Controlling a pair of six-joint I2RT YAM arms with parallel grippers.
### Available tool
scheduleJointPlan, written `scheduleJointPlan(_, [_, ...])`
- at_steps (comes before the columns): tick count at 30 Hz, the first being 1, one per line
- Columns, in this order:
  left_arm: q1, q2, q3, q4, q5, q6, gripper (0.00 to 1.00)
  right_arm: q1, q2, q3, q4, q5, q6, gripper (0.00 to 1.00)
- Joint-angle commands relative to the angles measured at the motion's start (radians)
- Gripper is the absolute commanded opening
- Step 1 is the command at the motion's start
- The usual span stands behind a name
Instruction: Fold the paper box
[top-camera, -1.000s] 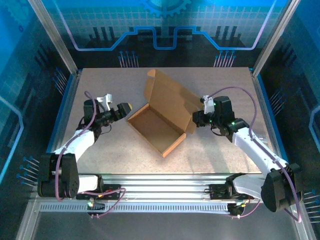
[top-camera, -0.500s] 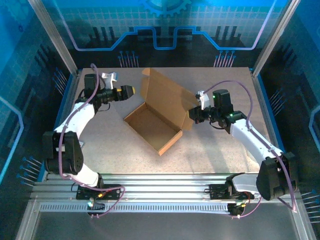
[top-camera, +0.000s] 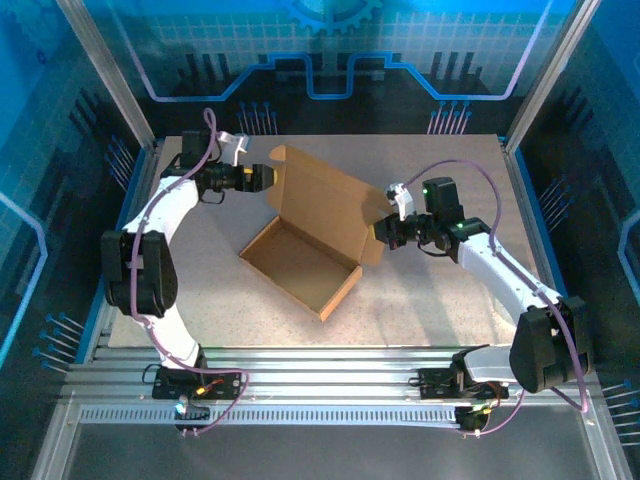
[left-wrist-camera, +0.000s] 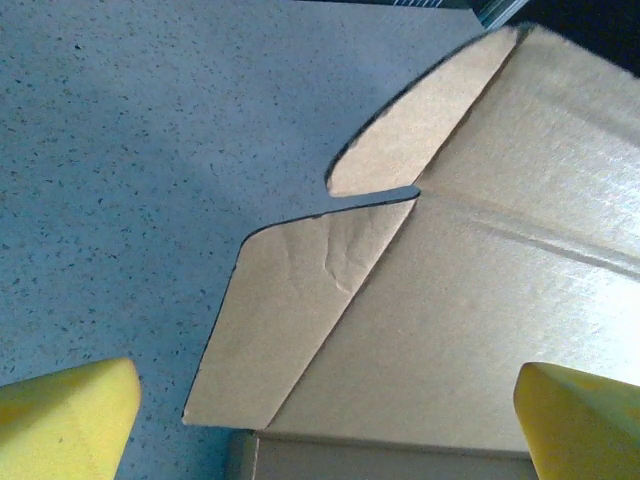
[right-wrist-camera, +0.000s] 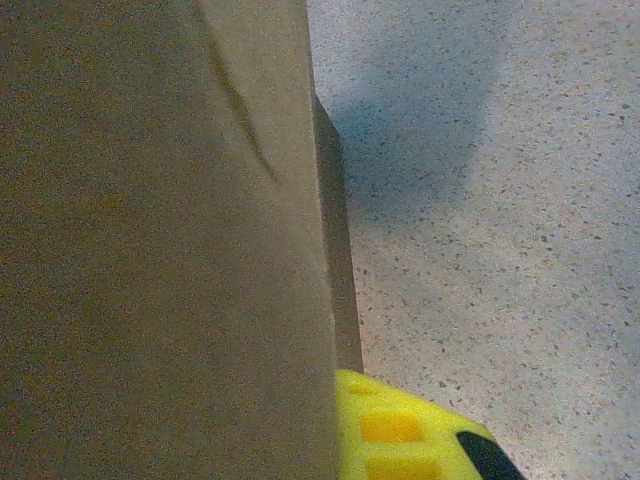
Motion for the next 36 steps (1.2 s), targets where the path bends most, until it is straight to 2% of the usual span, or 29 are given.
scheduleJointPlan(1, [-0.009, 0.028, 0.054, -0.058, 0.008, 0.084, 0.97, -0.018, 0.015, 0.038, -0.019, -0.066, -0.026, 0.07])
scheduleJointPlan(9, [-0.011, 0.086, 0.136, -0.090, 0.064, 0.106, 0.97, -0.018, 0.021, 0.044, -0.037, -0.083, -0.030, 0.07])
scheduleJointPlan(19, [-0.019, 0.152, 0.200, -0.172, 0.081, 0.156, 0.95, -0.018, 0.022, 0.050, -0.045, -0.071, -0.038, 0.06])
scheduleJointPlan(25, [-0.026, 0.156, 0.221, -0.216, 0.105, 0.166, 0.89, -0.019, 0.026, 0.046, -0.040, -0.061, -0.041, 0.06])
scheduleJointPlan(29, [-0.037, 0.156, 0.240, -0.245, 0.111, 0.175, 0.78, -0.019, 0.026, 0.044, -0.036, -0.055, -0.042, 0.06])
scheduleJointPlan(36, [-0.042, 0.144, 0.243, -0.282, 0.104, 0.181, 0.73, -0.030, 0.026, 0.039, -0.025, -0.025, -0.036, 0.06])
